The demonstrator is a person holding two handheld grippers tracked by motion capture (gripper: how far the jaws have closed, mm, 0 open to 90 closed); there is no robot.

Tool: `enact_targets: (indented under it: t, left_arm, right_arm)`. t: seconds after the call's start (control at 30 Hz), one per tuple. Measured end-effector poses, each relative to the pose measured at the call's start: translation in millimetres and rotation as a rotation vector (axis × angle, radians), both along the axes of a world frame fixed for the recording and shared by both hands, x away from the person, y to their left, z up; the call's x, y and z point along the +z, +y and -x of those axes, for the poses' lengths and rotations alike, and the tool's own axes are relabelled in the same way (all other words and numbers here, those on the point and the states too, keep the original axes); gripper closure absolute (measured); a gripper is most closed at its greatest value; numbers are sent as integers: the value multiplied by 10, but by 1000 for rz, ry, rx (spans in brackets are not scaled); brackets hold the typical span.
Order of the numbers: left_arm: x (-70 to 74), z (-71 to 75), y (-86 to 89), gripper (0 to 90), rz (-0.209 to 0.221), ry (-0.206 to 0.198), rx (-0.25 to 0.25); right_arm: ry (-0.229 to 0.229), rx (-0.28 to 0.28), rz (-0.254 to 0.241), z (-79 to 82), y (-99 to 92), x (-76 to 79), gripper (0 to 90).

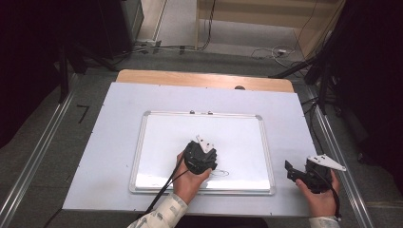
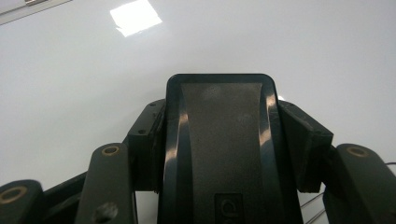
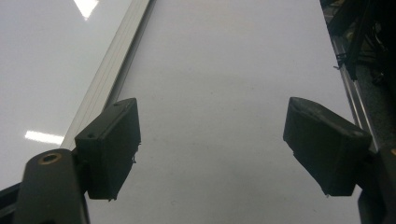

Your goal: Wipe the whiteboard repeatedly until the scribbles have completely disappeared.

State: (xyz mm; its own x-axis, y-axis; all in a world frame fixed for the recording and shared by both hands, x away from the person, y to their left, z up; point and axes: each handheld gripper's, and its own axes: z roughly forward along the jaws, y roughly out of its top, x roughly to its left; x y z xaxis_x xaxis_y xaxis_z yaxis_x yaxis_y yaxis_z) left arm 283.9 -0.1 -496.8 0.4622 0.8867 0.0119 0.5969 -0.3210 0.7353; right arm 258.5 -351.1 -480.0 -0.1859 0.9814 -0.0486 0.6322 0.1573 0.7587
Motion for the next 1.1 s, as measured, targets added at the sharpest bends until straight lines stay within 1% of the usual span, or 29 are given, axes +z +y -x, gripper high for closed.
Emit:
enact_targets:
  t: [0.47, 0.57, 0.7, 0.93, 0.97, 1.0, 1.07, 1.1]
  left_arm:
    - [-1, -6, -126, 410, 0, -2, -15]
    - [3, -9, -163, 410, -5, -1, -27]
    - [0, -10, -190, 411, -2, -2, -27]
    - [5, -14, -259, 411, -7, 0, -42]
    - [2, -14, -276, 411, 0, -2, -37]
    - [6, -16, -295, 411, -7, 2, -46]
    - [2, -16, -312, 411, 0, -2, -42]
    - [4, -18, -319, 411, -4, 0, -49]
  right_arm:
    - [0, 0, -2, 3, 2, 4, 177]
    - [0, -1, -3, 5, 4, 6, 177]
    - [-1, -1, -3, 6, 5, 7, 177]
    - [-2, 0, -3, 6, 4, 7, 178]
    - [-2, 0, -3, 7, 4, 7, 178]
    - [-3, 1, -3, 6, 3, 7, 178]
    - [-4, 1, -4, 7, 2, 8, 178]
    - [-3, 0, -4, 8, 2, 8, 178]
